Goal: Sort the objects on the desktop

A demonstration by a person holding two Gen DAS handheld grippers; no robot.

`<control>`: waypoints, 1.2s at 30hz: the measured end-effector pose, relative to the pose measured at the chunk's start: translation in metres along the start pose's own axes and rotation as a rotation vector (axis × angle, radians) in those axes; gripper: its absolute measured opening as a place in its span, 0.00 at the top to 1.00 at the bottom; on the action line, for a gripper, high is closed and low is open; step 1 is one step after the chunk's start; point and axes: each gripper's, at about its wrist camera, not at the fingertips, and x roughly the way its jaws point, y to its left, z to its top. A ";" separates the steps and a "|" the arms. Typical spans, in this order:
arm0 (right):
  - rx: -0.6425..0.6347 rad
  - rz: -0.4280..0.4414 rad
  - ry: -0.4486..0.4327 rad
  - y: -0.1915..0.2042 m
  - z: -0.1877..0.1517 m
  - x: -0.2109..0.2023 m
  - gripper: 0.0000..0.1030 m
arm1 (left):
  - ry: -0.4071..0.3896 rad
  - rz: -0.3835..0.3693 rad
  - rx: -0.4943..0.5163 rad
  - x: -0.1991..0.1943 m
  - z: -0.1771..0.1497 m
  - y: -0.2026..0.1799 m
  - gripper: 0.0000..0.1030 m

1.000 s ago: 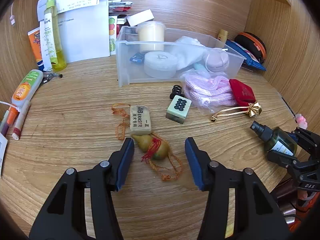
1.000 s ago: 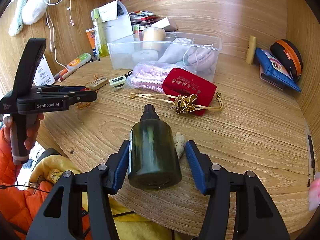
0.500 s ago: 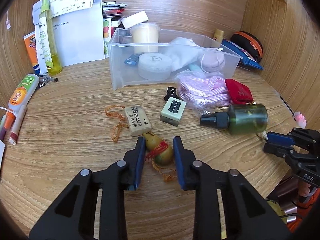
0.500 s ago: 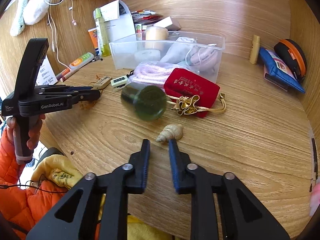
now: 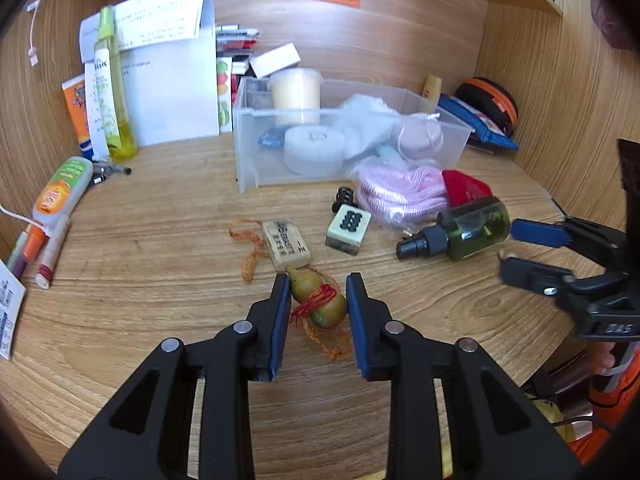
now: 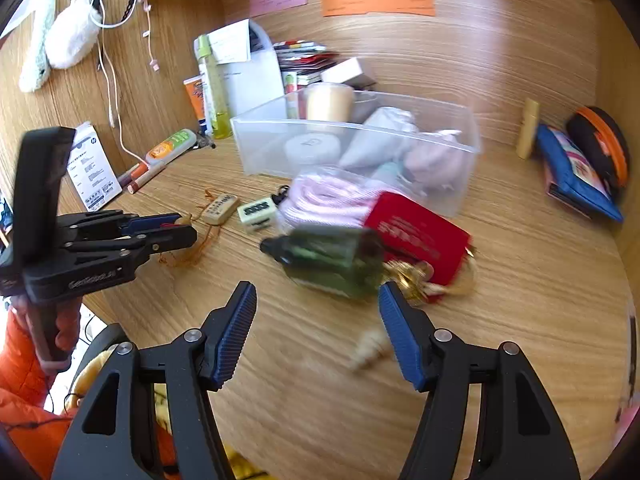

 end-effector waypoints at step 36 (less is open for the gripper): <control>0.028 -0.049 -0.118 -0.012 0.068 -0.010 0.46 | -0.151 -0.049 -0.008 -0.031 0.058 0.020 0.73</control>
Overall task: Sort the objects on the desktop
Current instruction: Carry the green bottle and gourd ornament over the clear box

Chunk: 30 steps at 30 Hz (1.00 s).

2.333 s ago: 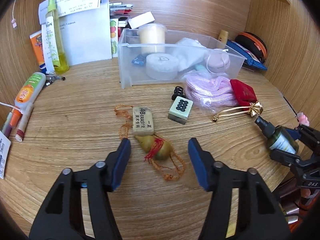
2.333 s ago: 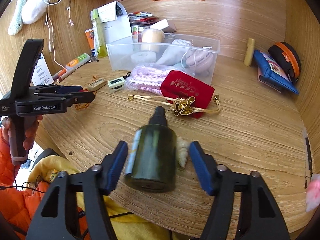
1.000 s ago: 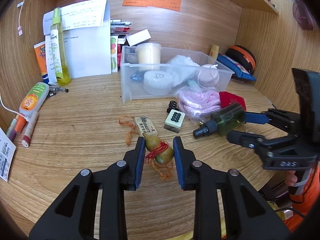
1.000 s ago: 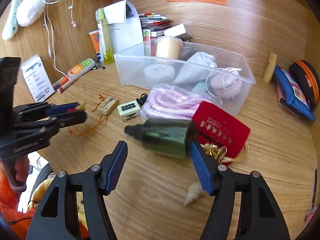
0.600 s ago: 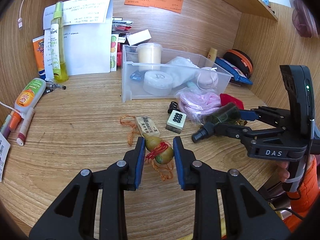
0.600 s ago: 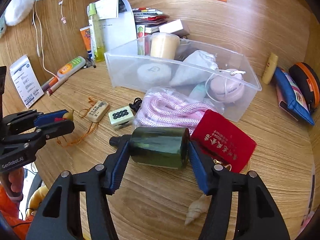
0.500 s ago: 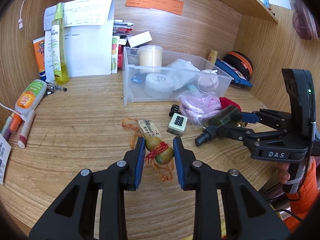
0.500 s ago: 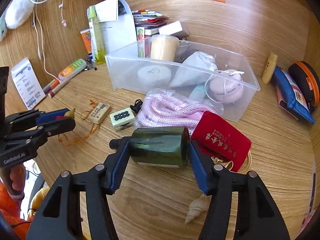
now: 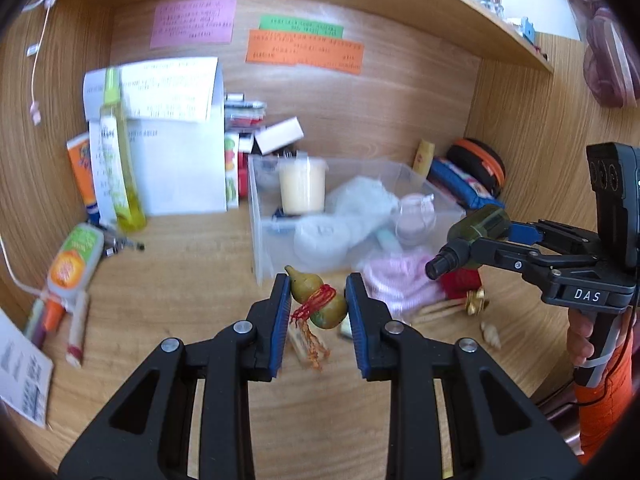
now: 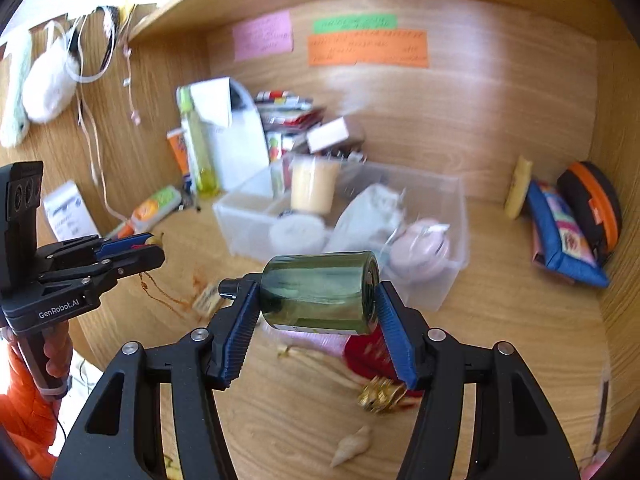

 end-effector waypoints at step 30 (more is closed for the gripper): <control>0.042 -0.018 0.000 -0.043 0.074 0.053 0.46 | 0.315 -0.120 0.091 0.066 -0.037 -0.025 0.73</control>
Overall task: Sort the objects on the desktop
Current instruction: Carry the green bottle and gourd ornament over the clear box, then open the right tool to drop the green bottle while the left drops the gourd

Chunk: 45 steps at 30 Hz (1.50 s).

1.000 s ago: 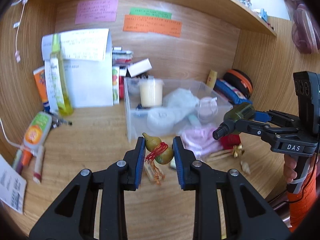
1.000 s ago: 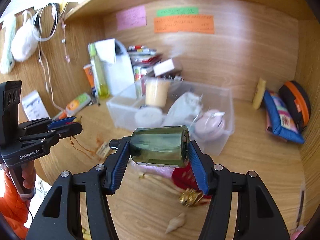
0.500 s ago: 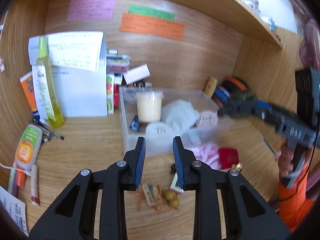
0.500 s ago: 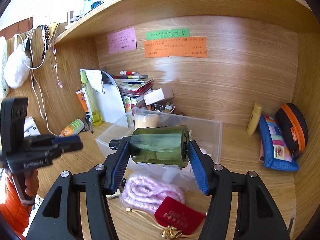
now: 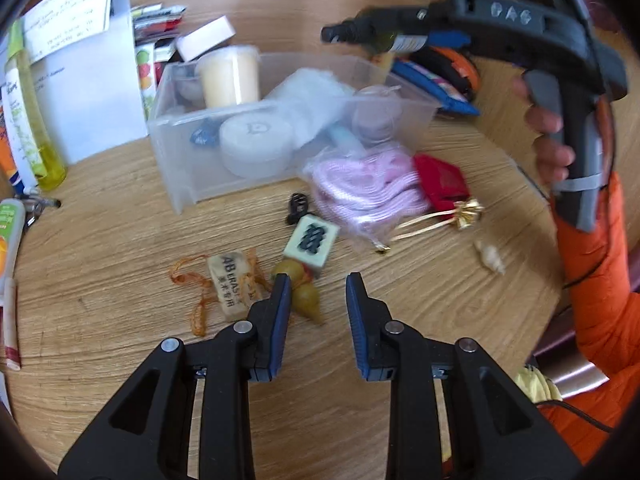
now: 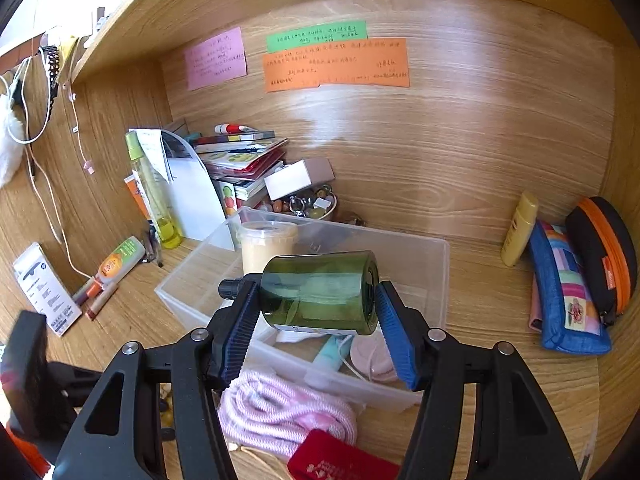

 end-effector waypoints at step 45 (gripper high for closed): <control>-0.017 -0.052 0.112 -0.005 -0.016 0.063 0.46 | -0.267 0.185 -0.155 -0.018 0.125 0.050 0.82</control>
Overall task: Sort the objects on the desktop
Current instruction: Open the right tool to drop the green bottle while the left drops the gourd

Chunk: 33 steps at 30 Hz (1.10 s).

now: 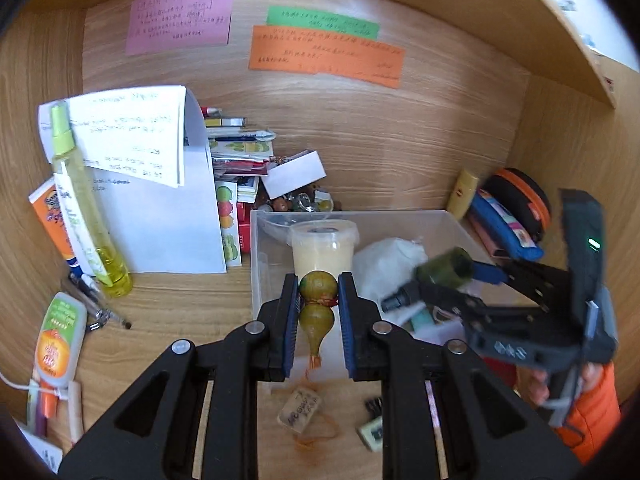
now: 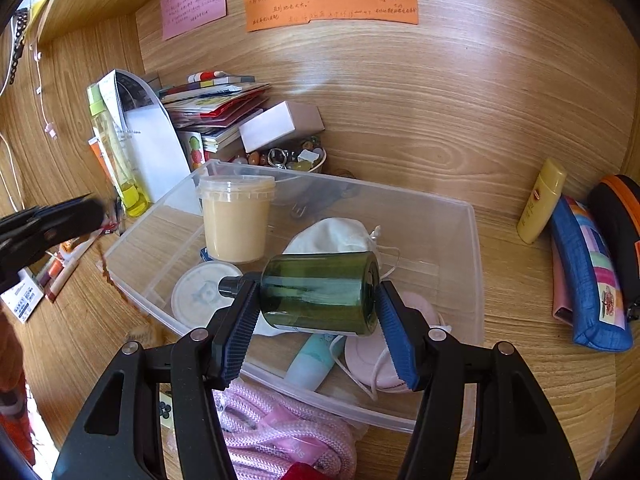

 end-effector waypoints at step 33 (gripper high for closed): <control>-0.021 -0.027 -0.056 0.004 0.001 -0.011 0.22 | 0.029 0.002 0.019 0.035 -0.018 0.005 0.52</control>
